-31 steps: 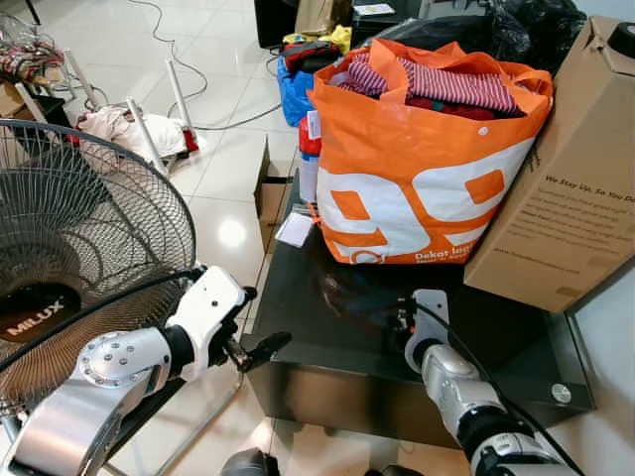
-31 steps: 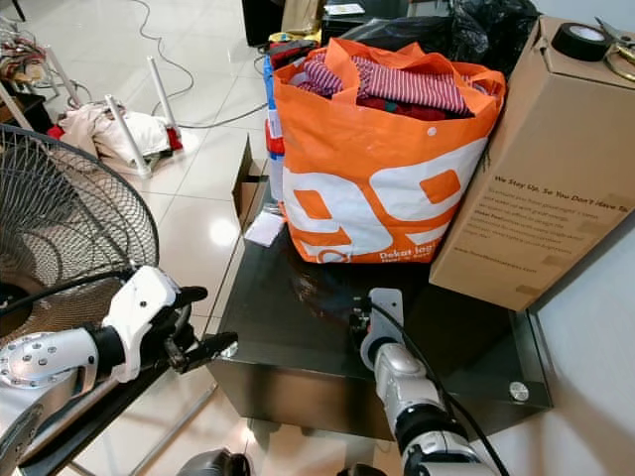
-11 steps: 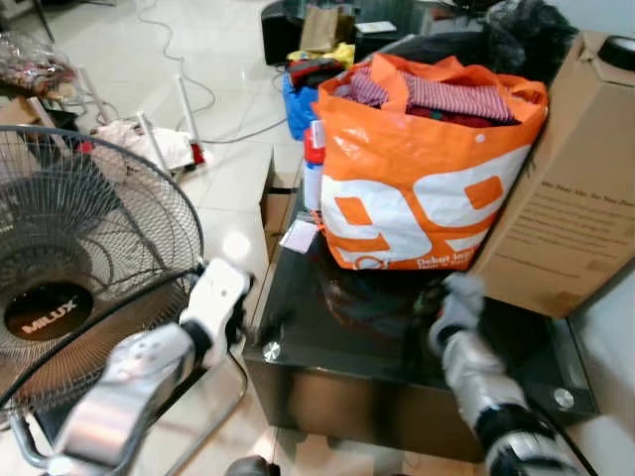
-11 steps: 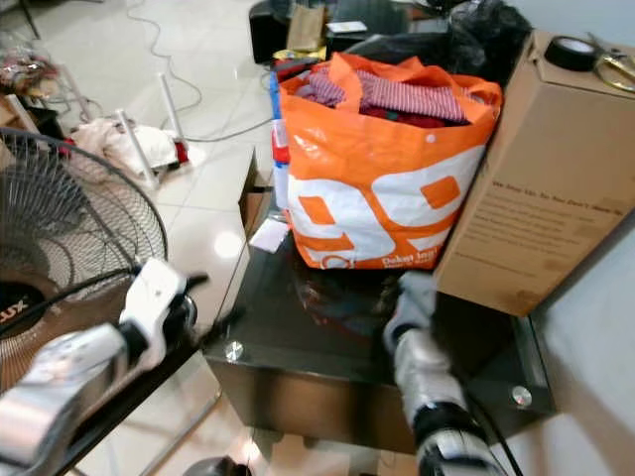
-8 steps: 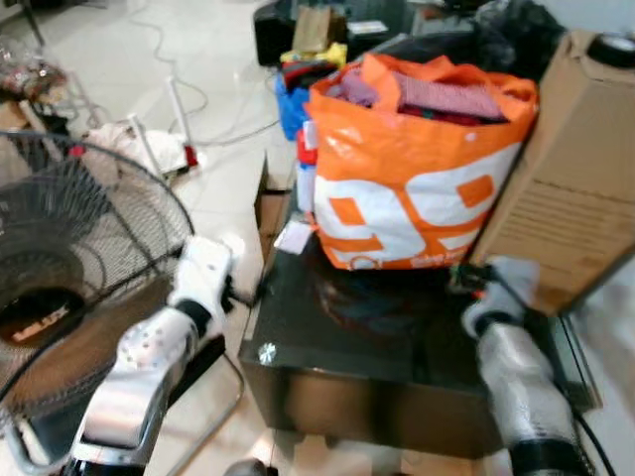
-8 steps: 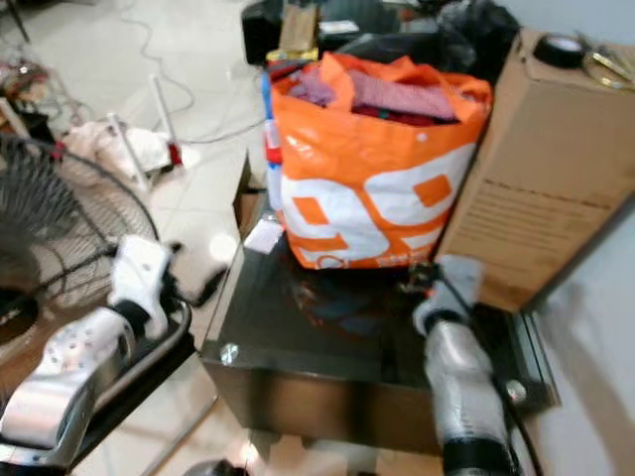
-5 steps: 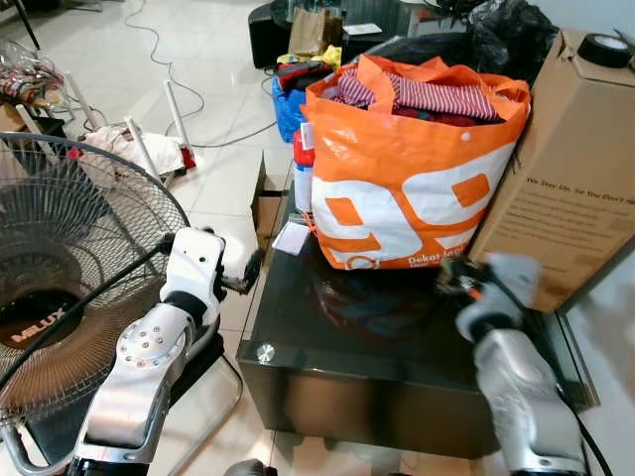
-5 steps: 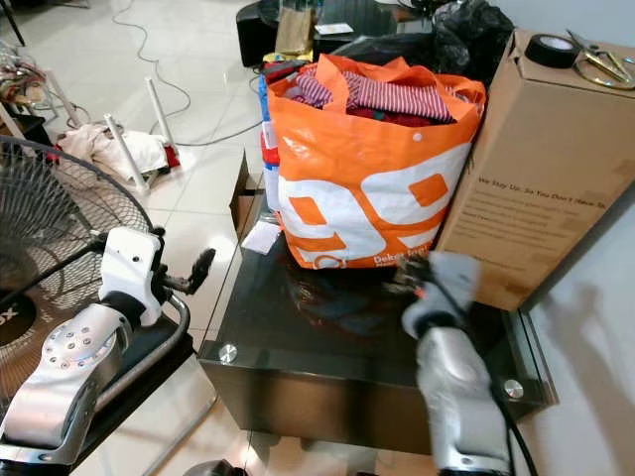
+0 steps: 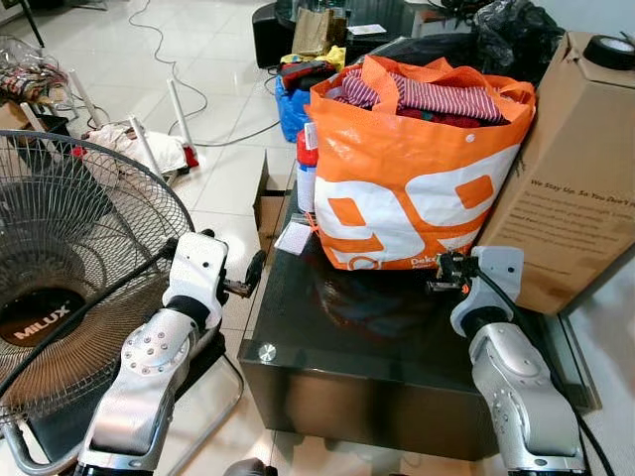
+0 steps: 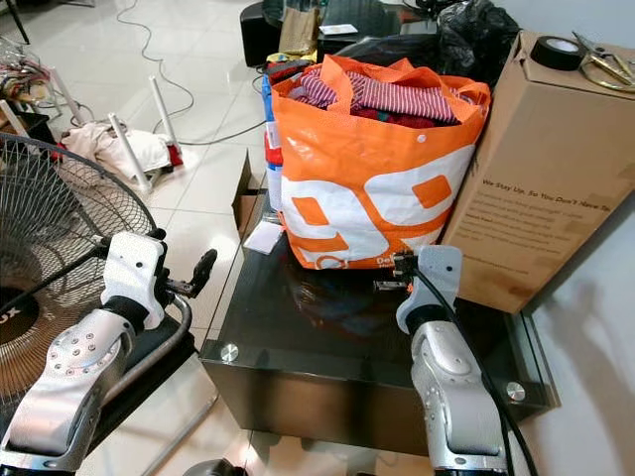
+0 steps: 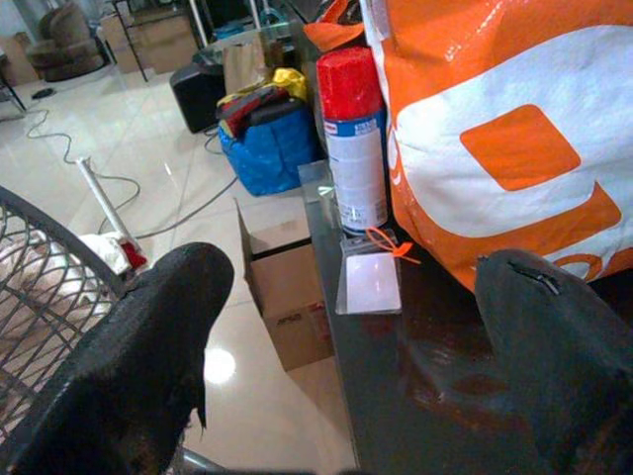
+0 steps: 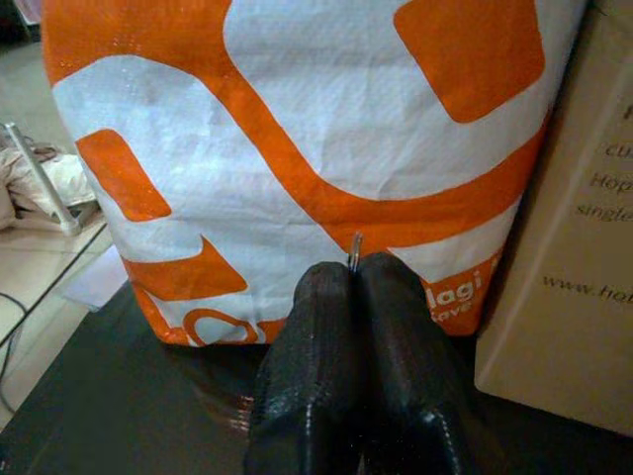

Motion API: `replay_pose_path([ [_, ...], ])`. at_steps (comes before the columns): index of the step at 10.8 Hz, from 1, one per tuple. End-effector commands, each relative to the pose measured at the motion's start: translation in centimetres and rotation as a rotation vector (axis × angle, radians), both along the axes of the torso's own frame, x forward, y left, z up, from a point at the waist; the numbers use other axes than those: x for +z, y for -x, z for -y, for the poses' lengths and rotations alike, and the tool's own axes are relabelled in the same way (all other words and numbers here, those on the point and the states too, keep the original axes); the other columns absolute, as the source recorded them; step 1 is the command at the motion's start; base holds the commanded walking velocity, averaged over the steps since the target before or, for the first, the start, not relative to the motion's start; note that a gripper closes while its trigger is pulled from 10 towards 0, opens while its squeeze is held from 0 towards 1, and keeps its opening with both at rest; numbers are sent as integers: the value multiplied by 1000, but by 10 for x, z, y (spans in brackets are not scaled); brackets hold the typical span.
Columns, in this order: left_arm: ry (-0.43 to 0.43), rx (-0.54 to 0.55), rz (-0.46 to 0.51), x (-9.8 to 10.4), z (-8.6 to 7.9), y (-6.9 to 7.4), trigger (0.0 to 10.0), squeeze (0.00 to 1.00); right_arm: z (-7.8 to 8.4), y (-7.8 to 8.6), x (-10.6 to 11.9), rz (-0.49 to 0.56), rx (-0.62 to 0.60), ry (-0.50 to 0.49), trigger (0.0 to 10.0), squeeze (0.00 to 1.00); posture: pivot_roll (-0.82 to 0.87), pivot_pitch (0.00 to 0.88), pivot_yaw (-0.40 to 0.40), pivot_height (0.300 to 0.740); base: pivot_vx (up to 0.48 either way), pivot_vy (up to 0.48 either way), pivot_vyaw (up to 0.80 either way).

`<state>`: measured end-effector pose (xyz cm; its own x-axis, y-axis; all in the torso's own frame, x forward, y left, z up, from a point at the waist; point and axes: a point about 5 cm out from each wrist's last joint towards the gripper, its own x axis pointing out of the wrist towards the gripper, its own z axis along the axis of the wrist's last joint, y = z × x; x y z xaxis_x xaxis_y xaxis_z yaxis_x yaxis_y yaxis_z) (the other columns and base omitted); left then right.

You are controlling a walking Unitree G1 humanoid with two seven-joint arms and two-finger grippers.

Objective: Hang keys on a hook

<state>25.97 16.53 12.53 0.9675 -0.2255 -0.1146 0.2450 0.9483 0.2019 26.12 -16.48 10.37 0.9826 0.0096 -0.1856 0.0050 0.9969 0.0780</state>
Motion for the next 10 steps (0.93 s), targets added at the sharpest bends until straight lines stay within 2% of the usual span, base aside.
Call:
replay_pose_path([
  [1,-8,11,-1,-1,0,2,10000,0,0,0,4,4,-4,-16,10000,0,9,0,11,740,0,0,0],
  [10,-3,6,9,0,4,-3,10000,0,2,-3,5,-10,-21,-5,10000,0,2,0,19,740,0,0,0],
])
